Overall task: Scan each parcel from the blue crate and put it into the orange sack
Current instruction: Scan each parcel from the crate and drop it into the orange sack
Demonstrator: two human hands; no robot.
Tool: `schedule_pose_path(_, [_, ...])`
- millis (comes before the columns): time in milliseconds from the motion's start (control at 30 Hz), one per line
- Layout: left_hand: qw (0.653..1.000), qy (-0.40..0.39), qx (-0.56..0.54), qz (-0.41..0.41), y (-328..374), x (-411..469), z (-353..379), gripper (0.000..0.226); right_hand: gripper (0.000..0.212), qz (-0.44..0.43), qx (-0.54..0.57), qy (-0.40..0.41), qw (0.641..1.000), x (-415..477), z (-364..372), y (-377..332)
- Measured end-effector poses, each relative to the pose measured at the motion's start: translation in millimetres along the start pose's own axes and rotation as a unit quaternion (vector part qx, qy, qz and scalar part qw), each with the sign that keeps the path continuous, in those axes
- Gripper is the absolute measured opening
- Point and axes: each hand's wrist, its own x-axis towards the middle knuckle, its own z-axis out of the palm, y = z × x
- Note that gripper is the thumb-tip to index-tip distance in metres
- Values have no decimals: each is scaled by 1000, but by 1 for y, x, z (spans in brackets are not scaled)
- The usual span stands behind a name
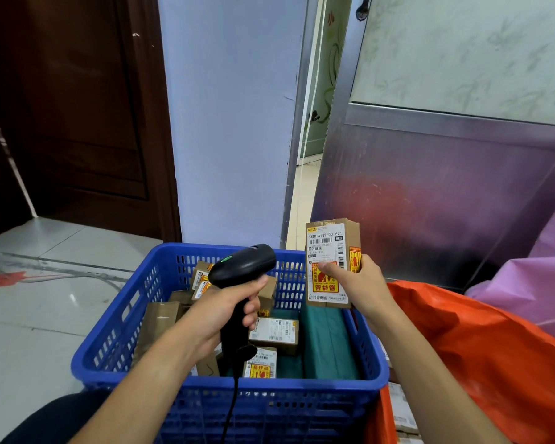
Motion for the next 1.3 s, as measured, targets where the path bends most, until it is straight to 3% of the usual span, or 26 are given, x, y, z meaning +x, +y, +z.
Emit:
schedule_pose_path(133, [1000, 3, 0, 2, 0, 0, 1, 17, 35, 2, 5, 0, 1000, 1, 0, 0])
schedule_pose_path(267, [1000, 2, 6, 10, -1, 1, 1, 29, 29, 5, 21, -7, 1000, -3, -3, -4])
schedule_pose_path(400, [1000, -2, 13, 13, -2, 1, 1, 18, 23, 24, 69, -25, 997, -10, -11, -11])
schedule_pose_path(700, [1000, -15, 7, 22, -6, 12, 8, 24, 25, 55, 46, 2, 997, -18, -50, 2])
schedule_pose_path(867, [999, -37, 15, 34, -9, 16, 24, 24, 58, 109, 38, 78, 990, -14, -79, 25])
schedule_pose_path(1000, [999, -32, 15, 14, -14, 19, 39, 22, 72, 126, 10, 77, 989, -17, -102, 37])
schedule_pose_path(1133, [999, -33, 18, 4, -21, 24, 50, 20, 34, 131, -21, 67, 989, -22, -116, 41])
schedule_pose_path(1300, [999, -44, 22, -4, -33, 32, 64, 21, 27, 135, -34, 92, 986, -28, -130, 47])
